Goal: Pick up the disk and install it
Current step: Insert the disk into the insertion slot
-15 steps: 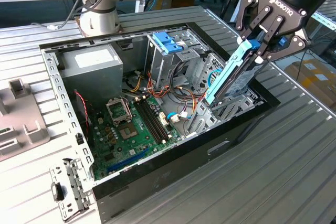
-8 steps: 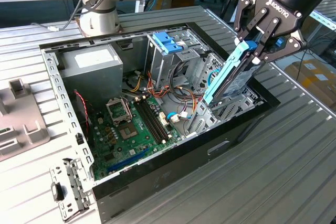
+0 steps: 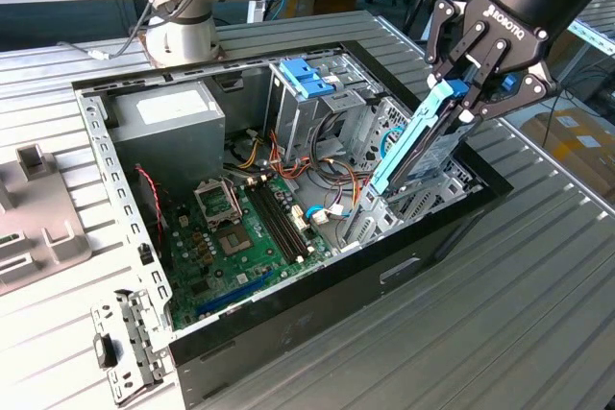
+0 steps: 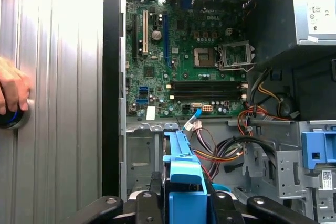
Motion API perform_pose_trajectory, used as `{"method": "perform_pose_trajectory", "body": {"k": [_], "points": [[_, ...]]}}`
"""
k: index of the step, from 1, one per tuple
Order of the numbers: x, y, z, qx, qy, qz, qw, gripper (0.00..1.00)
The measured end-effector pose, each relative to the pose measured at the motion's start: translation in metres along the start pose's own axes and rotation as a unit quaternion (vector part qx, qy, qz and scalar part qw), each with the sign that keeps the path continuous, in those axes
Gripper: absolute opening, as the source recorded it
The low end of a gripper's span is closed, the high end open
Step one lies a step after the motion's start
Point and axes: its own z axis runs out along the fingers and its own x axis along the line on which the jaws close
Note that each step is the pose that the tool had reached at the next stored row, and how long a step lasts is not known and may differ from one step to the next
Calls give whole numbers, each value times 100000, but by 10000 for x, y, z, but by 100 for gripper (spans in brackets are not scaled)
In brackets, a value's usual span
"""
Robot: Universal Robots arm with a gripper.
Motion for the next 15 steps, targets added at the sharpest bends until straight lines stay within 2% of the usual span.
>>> {"method": "perform_pose_trajectory", "body": {"k": [5, 15], "points": [[2, -4, 23, -46, 96, -814, 99997, 37], [4, -9, 74, -57, 119, -1057, 99994, 37]]}}
